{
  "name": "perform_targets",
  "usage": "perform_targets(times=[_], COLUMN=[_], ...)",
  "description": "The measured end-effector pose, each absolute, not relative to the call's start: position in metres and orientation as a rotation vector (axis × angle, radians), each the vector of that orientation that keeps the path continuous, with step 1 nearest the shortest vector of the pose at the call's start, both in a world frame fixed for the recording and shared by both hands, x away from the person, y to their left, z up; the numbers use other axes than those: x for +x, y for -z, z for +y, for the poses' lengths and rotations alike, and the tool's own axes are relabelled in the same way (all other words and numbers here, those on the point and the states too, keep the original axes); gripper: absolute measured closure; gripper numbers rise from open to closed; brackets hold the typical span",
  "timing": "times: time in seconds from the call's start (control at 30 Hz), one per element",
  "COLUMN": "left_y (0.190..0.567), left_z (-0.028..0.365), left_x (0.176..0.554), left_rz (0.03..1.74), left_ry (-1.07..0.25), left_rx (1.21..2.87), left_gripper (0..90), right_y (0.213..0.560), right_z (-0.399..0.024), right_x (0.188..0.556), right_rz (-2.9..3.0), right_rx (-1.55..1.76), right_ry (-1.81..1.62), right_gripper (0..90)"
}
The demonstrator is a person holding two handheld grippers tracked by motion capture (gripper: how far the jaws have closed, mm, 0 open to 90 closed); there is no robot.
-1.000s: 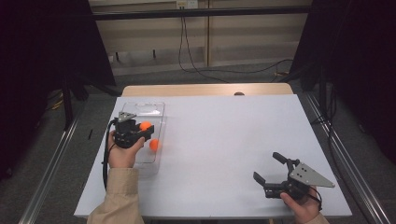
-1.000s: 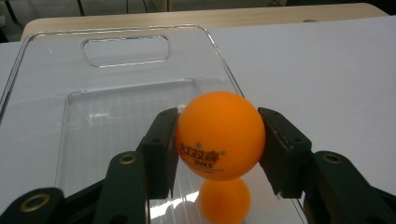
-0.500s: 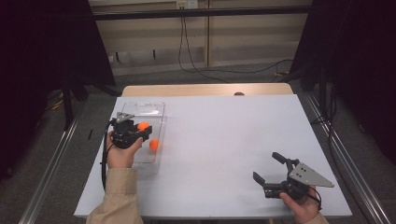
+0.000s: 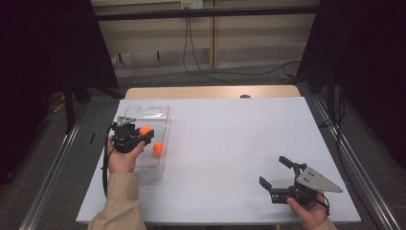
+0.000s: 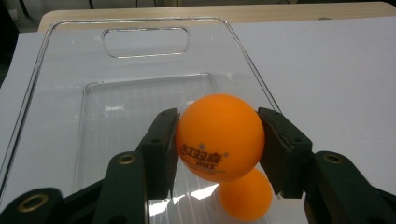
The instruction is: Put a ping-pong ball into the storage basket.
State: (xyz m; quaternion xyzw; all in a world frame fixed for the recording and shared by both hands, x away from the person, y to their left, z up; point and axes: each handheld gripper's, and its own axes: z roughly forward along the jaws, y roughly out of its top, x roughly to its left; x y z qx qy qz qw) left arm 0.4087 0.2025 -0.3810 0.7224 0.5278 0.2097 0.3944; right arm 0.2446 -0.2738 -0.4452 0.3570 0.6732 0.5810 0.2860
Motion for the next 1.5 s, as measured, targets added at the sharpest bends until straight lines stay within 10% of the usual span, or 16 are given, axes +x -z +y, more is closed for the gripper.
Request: perform_targets(times=[1.5], left_y=[0.39], left_z=[0.212], left_x=[0.411], left_rz=[1.391], left_ry=[-0.56], left_rx=[1.827], left_gripper=[47.7], right_y=[0.445], right_z=[-0.273], right_x=[0.245], right_rz=[1.8], right_rx=[0.953], right_ry=[-1.555], right_gripper=[2.3])
